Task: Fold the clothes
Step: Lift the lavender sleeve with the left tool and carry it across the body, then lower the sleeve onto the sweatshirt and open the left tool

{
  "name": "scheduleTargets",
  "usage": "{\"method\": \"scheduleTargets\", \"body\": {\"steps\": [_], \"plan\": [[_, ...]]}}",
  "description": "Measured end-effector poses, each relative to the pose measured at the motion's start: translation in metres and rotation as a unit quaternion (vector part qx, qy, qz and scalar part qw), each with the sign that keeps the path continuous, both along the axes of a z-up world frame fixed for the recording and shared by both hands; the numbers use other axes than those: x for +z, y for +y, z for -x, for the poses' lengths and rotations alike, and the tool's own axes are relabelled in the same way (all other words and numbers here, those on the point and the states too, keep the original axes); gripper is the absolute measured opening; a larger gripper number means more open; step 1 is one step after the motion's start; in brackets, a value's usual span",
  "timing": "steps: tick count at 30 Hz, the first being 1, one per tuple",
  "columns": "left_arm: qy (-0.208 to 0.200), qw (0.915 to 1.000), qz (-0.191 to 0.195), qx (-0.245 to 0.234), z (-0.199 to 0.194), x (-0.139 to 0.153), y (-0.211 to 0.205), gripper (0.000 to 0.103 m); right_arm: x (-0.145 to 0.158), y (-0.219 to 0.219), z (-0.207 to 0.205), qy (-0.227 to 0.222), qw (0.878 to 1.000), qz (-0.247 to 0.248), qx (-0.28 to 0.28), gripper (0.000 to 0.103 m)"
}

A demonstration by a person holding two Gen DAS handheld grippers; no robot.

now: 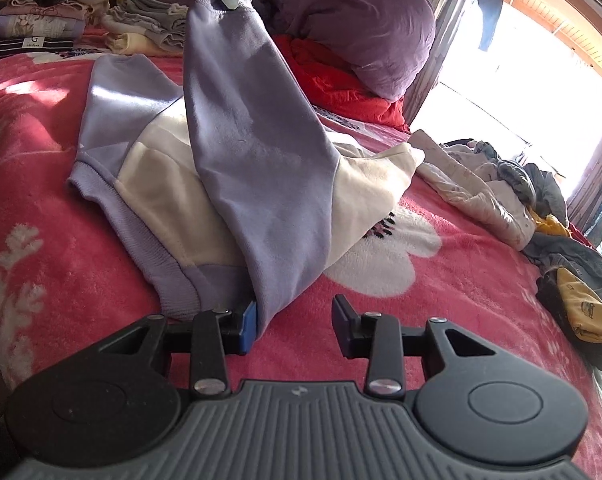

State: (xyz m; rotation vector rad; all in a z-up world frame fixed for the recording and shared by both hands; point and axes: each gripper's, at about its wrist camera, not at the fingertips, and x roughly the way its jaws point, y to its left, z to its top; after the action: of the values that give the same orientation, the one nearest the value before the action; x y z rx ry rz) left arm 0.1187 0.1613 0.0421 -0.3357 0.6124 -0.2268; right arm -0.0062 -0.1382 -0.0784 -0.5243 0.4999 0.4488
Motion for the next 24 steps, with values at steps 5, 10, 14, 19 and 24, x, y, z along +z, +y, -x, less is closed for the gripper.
{"method": "scheduleTargets", "body": {"steps": [5, 10, 14, 19, 24], "plan": [[0.01, 0.9999, -0.01, 0.0, -0.008, -0.003, 0.0, 0.005, -0.001, -0.002, 0.003, 0.004, 1.0, 0.0, 0.007, 0.041], [0.022, 0.9996, -0.019, 0.003, -0.025, -0.003, 0.002, 0.005, 0.002, -0.003, 0.014, -0.001, 0.999, 0.008, 0.043, 0.043], [0.026, 0.9992, -0.029, -0.005, -0.026, -0.005, 0.0, 0.005, 0.016, -0.016, 0.017, 0.013, 0.997, -0.034, 0.065, 0.043], [0.022, 0.9996, -0.016, -0.008, -0.014, -0.006, 0.002, 0.005, 0.035, -0.029, 0.008, 0.022, 0.986, -0.146, 0.071, 0.04], [0.002, 1.0, 0.004, -0.003, 0.0, 0.008, 0.007, 0.005, 0.027, -0.008, -0.014, 0.021, 0.984, -0.161, 0.067, 0.037]]}}
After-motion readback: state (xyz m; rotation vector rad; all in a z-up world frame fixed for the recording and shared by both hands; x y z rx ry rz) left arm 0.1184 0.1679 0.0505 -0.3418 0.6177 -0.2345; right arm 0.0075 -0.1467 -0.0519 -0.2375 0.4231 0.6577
